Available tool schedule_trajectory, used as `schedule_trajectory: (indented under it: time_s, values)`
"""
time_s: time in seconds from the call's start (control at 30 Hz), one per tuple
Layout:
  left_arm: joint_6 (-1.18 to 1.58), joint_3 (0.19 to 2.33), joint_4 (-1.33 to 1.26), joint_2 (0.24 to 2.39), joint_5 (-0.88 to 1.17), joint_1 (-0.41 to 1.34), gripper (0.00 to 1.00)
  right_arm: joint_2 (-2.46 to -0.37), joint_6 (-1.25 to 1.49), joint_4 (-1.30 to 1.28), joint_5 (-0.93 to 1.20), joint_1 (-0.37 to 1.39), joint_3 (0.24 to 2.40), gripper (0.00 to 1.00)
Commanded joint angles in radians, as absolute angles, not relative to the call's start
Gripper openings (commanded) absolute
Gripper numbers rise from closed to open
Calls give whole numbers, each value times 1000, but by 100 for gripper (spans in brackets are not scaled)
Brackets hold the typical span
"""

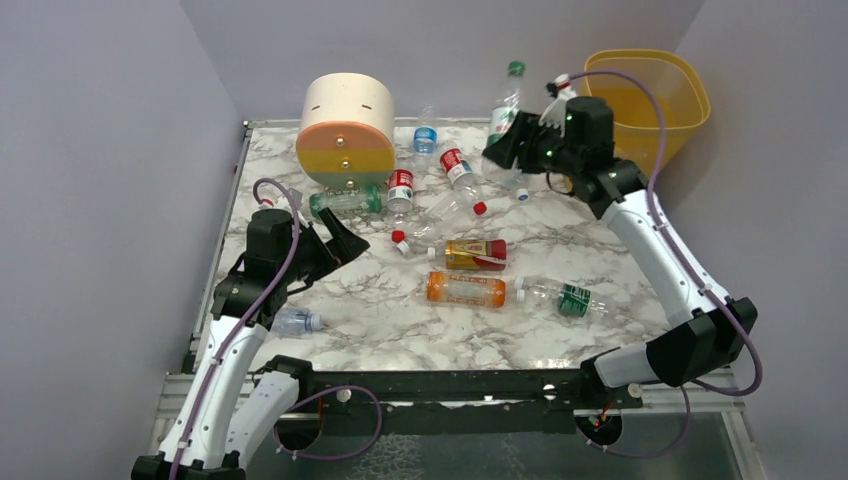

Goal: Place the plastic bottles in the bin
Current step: Place the plastic bottle in the trash bin.

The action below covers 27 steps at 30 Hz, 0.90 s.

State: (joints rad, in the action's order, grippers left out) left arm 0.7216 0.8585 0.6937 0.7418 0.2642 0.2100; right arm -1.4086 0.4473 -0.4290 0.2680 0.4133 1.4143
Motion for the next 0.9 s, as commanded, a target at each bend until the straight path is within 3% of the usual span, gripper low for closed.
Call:
schedule_trajectory:
  time_s: [0.0, 0.37, 0.63, 0.87]
  values:
    - [718, 823, 633, 752, 287, 213, 99, -1423, 384, -432, 206, 285, 1576, 56]
    - [710, 758, 544, 766, 356, 213, 99, -1677, 558, -329, 384, -161, 1914, 56]
    - [702, 746, 534, 783, 371, 215, 99, -1902, 610, -347, 415, -210, 2130, 56]
    - [687, 751, 553, 801, 375, 214, 99, -1913, 577, -378, 321, -215, 2077, 58]
